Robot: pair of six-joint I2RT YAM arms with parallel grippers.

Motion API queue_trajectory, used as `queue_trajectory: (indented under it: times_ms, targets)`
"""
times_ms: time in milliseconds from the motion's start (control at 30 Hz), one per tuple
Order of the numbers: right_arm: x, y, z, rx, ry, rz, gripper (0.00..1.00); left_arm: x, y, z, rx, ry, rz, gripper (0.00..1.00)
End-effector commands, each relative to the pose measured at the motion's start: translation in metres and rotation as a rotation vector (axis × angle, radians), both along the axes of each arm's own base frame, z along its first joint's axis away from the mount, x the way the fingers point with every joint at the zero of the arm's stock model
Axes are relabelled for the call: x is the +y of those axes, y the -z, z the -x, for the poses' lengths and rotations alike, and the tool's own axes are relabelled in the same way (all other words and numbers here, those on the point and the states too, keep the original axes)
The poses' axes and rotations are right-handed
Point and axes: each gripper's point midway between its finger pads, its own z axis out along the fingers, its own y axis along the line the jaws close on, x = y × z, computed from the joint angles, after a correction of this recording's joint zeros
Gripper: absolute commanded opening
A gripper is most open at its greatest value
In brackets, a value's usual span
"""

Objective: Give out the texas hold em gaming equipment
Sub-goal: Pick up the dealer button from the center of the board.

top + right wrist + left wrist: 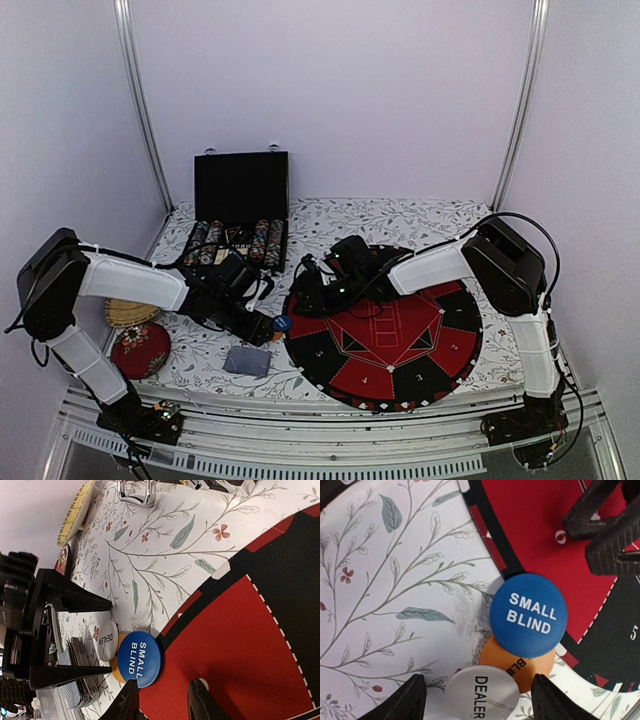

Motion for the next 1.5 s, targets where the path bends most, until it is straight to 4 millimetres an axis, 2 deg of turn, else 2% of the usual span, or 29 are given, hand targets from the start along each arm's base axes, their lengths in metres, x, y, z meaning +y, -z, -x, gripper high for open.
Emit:
queue_trajectory:
  times_ms: [0, 133, 333, 567, 800, 967, 1167, 1300, 1467]
  targets:
    - [-0.003, -0.02, -0.004, -0.037, 0.001, -0.021, 0.36, 0.006, 0.011, 0.017, 0.056, 0.001, -0.08, 0.74]
    - [-0.003, -0.019, -0.003, -0.033, -0.003, -0.022, 0.36, 0.014, 0.017, 0.018, 0.069, -0.024, -0.126, 0.7]
    - [-0.003, -0.017, -0.003, -0.035, -0.003, -0.02, 0.35, 0.006, 0.018, 0.021, 0.069, 0.005, -0.119, 0.64]
    - [-0.004, -0.017, -0.003, -0.037, -0.003, -0.017, 0.34, 0.004, 0.026, 0.027, 0.098, 0.016, -0.125, 0.46]
    - [-0.005, -0.017, -0.005, -0.038, 0.001, -0.017, 0.33, 0.006, 0.022, 0.024, 0.08, 0.006, -0.127, 0.38]
    - [-0.004, -0.021, -0.005, -0.04, 0.0, -0.025, 0.33, 0.005, 0.003, 0.015, 0.01, -0.008, -0.096, 0.36]
    - [-0.002, -0.033, -0.005, -0.05, -0.012, -0.049, 0.33, -0.003, -0.035, 0.003, -0.126, -0.004, 0.004, 0.35]
    - [0.001, -0.05, -0.006, -0.061, -0.031, -0.089, 0.33, -0.007, -0.053, 0.0, -0.187, 0.011, 0.058, 0.34]
    - [0.001, -0.083, -0.004, -0.03, -0.082, -0.199, 0.33, -0.019, -0.075, -0.002, -0.271, 0.084, 0.103, 0.33]
